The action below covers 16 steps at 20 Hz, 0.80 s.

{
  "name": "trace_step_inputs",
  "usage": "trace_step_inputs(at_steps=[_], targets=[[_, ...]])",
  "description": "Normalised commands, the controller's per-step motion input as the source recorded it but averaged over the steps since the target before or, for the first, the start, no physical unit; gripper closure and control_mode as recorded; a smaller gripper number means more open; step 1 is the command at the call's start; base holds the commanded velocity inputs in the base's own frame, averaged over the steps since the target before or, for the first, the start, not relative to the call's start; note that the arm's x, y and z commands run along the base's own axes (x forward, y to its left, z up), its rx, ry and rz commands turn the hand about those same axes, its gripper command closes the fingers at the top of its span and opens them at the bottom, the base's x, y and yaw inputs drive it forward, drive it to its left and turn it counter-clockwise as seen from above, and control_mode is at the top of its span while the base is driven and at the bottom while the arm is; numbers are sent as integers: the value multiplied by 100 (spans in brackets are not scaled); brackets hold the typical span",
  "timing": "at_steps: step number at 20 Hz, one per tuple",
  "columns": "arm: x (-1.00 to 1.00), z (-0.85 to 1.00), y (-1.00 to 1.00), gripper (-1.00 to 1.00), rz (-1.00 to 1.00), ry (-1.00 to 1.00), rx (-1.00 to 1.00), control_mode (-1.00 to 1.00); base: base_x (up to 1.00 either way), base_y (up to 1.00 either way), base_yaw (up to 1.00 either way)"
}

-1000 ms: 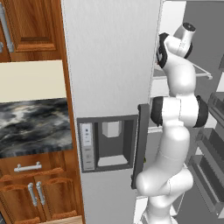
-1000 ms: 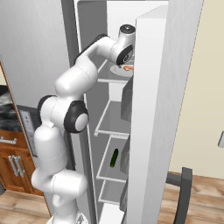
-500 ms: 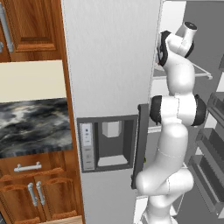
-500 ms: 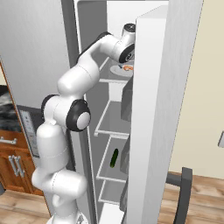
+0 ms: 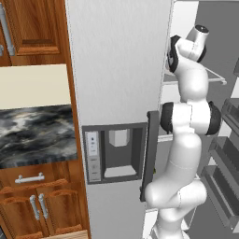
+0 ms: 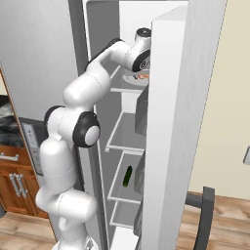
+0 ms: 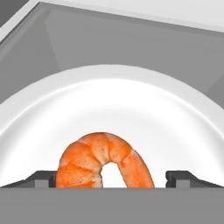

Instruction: Transport the shrimp from the fridge to the microwave and turn on the microwave.

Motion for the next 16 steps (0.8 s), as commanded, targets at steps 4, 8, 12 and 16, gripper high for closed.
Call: trace_step_inputs(at_steps=[4,8,12,16], targets=[[13,-24,8,100,1,0,-4,-100,0,0,0],[5,-17,1,100,2,0,-1,-100,0,0,0],[-11,-22,0,100,2,0,0,-100,0,0,0],[-18,-17,-1,100,1,0,0,-100,0,0,0]])
